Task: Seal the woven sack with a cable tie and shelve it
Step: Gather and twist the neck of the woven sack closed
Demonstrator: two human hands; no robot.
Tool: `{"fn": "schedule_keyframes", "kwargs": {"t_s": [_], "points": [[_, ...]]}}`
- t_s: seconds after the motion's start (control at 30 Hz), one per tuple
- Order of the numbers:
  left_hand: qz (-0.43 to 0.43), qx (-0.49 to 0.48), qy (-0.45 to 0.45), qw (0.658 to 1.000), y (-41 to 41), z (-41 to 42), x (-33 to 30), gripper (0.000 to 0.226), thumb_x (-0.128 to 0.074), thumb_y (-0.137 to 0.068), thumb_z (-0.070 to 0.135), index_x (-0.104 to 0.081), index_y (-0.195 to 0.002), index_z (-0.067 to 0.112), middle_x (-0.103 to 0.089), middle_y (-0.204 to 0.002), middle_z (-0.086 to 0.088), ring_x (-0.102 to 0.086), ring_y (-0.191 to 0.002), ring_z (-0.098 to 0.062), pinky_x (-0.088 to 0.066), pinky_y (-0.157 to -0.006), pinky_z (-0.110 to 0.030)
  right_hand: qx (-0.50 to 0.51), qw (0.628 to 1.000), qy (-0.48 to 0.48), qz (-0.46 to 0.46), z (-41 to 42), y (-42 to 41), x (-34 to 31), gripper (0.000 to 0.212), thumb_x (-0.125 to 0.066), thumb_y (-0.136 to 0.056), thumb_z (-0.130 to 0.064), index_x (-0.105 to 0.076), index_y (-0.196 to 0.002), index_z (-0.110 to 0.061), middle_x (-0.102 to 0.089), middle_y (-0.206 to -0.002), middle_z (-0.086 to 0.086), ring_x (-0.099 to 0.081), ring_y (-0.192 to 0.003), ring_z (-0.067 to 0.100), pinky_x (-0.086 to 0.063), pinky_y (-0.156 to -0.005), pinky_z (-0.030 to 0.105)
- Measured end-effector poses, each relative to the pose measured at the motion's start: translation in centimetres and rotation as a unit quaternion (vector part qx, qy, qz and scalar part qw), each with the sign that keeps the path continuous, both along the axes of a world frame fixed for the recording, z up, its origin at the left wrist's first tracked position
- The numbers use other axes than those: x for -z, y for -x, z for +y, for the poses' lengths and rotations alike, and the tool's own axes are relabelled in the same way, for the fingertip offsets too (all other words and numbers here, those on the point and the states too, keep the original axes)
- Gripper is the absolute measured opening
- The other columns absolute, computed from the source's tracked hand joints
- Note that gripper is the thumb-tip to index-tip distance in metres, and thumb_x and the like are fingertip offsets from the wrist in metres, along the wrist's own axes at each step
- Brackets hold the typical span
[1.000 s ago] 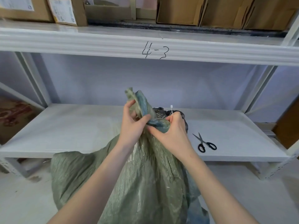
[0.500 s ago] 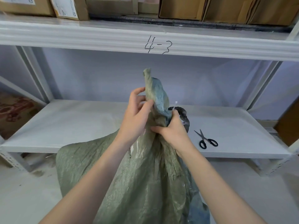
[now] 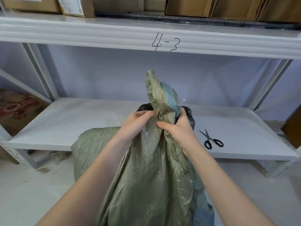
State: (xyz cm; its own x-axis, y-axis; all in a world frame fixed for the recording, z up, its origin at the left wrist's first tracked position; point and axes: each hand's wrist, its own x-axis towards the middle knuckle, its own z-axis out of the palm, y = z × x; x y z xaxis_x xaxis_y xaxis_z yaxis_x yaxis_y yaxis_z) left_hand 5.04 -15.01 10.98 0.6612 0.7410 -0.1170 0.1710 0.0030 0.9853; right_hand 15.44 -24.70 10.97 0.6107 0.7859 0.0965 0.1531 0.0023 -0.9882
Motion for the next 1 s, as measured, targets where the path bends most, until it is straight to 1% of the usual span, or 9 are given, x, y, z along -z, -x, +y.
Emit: {"fn": "schedule_keyframes", "kwargs": {"t_s": [0.23,0.3,0.4,0.5,0.63,0.7,0.83,0.9,1.0], "points": [[-0.18,0.008,0.057,0.982,0.0,-0.4,-1.1,0.023,-0.055,-0.087,-0.002,-0.068,-0.085,0.016,-0.072,-0.067,0.002,-0.067,-0.06,-0.006,-0.051,-0.054,-0.015,-0.072,0.992,0.107,-0.009,0.1,0.0,0.6,0.086,-0.066,-0.051,-0.08,-0.048,-0.128,-0.044,-0.046,-0.138,-0.009,-0.049,-0.123,0.007,-0.038,-0.109,0.035],[-0.194,0.028,0.044,0.98,0.1,-0.8,-1.3,0.029,-0.048,-0.086,-0.004,-0.066,-0.085,0.019,-0.069,-0.073,0.001,-0.064,-0.065,-0.007,-0.05,-0.057,-0.015,-0.103,0.988,0.109,0.024,-0.3,0.2,0.3,0.087,-0.068,-0.057,-0.074,-0.047,-0.132,-0.037,-0.051,-0.136,-0.011,-0.05,-0.123,0.006,-0.038,-0.108,0.032],[-0.227,0.071,0.057,0.97,0.0,-1.0,-1.2,0.034,-0.038,-0.082,-0.001,-0.065,-0.091,0.018,-0.07,-0.083,0.003,-0.064,-0.077,-0.009,-0.051,-0.07,-0.017,-0.092,0.993,0.039,0.066,-0.6,0.1,-0.2,0.043,-0.07,-0.078,-0.036,-0.06,-0.119,-0.025,-0.067,-0.117,-0.008,-0.062,-0.108,0.005,-0.049,-0.094,0.022],[-0.24,0.085,0.067,0.965,-0.2,-0.9,-1.2,0.029,-0.04,-0.086,0.018,-0.063,-0.103,0.018,-0.07,-0.099,0.004,-0.064,-0.092,-0.009,-0.051,-0.081,-0.021,-0.025,0.996,-0.02,0.079,-0.6,-0.1,-0.6,0.034,-0.068,-0.079,-0.002,-0.063,-0.112,-0.011,-0.071,-0.096,-0.002,-0.068,-0.082,0.001,-0.054,-0.072,0.012],[-0.062,-0.09,-0.11,0.988,-0.3,-0.3,-0.6,0.019,-0.047,-0.093,0.035,-0.059,-0.104,0.025,-0.063,-0.108,0.006,-0.059,-0.099,-0.006,-0.042,-0.075,-0.019,0.024,0.995,-0.02,0.097,-0.8,-0.1,-0.9,0.028,-0.059,-0.079,0.011,-0.055,-0.088,-0.015,-0.059,-0.079,-0.006,-0.056,-0.065,-0.001,-0.046,-0.055,0.008],[0.057,-0.113,-0.18,0.975,0.0,0.2,0.0,0.036,-0.047,-0.088,0.052,-0.056,-0.107,0.023,-0.06,-0.111,0.003,-0.057,-0.103,-0.016,-0.041,-0.079,-0.029,0.029,0.994,-0.018,0.106,-0.7,0.0,-1.0,0.032,-0.055,-0.08,0.01,-0.048,-0.078,-0.021,-0.053,-0.079,-0.007,-0.049,-0.071,0.001,-0.039,-0.057,0.011],[0.133,0.054,-0.08,0.986,0.5,0.3,-0.1,0.087,-0.02,-0.067,0.082,-0.041,-0.137,0.035,-0.046,-0.141,0.004,-0.043,-0.13,-0.02,-0.032,-0.106,-0.038,0.04,0.989,-0.025,0.138,-0.6,0.1,-0.9,0.034,-0.056,-0.079,0.01,-0.046,-0.082,-0.022,-0.054,-0.085,-0.006,-0.05,-0.08,0.007,-0.036,-0.065,0.019],[0.098,0.074,-0.064,0.99,0.4,0.0,-0.5,0.071,-0.022,-0.075,0.074,-0.047,-0.132,0.039,-0.05,-0.138,0.007,-0.048,-0.126,-0.017,-0.035,-0.108,-0.04,0.044,0.988,-0.017,0.144,-0.5,0.2,-0.9,0.032,-0.06,-0.078,0.007,-0.048,-0.085,-0.022,-0.057,-0.09,-0.003,-0.055,-0.088,0.012,-0.044,-0.076,0.024],[0.016,0.011,-0.033,0.999,0.2,-0.5,-1.0,0.028,-0.04,-0.095,0.033,-0.067,-0.093,0.026,-0.069,-0.097,0.003,-0.064,-0.09,-0.012,-0.05,-0.083,-0.029,0.029,0.989,-0.017,0.147,-0.6,0.5,-1.2,0.027,-0.064,-0.078,0.001,-0.054,-0.089,-0.021,-0.064,-0.091,-0.001,-0.061,-0.088,0.014,-0.049,-0.085,0.031]]}}
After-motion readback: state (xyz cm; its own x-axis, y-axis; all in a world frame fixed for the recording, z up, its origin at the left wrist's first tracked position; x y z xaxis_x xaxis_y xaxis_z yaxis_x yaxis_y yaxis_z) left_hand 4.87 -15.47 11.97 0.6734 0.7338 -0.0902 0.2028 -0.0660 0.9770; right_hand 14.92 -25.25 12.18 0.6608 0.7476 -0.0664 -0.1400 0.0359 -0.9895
